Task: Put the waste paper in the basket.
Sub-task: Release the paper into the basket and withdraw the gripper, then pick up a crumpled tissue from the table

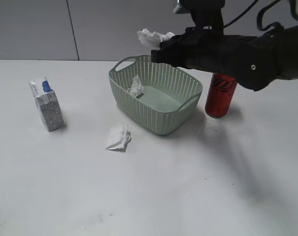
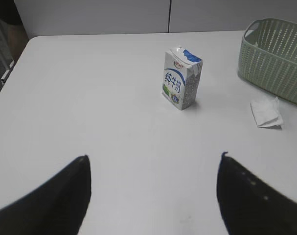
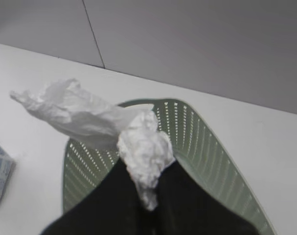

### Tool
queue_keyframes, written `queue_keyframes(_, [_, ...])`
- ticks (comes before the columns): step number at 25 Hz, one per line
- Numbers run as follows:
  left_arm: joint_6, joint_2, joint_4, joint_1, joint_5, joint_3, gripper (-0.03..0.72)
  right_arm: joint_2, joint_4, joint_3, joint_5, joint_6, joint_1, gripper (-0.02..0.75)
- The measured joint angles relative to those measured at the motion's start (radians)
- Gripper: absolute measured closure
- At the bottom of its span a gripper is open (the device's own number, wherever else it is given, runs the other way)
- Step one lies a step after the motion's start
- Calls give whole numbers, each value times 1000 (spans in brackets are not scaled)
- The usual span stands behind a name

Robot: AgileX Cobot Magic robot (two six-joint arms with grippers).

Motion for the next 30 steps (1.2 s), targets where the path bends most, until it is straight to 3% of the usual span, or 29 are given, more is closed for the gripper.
queue_keyframes(4, [0,0,0,0,0,0,97,79,-2,0,-57,-15,-3,708])
queue_keyframes(6, [0,0,0,0,0,0,97,109,-3,0,-57,-50,-3,657])
queue_keyframes(8, [0,0,0,0,0,0,97,131,-3,0,-57,-86,-3,550])
queue_keyframes(12, [0,0,0,0,0,0,97,141,-4,0,-56,-145,-3,216])
queue_keyframes(14, [0,0,0,0,0,0,97,141,-4,0,-56,-178,-3,118])
queue_keyframes(23, [0,0,0,0,0,0,97,83,-5,0,-4,-204,-3,83])
queue_keyframes(30, [0,0,0,0,0,0,97,-18,-5,-156,408,-205,-3,97])
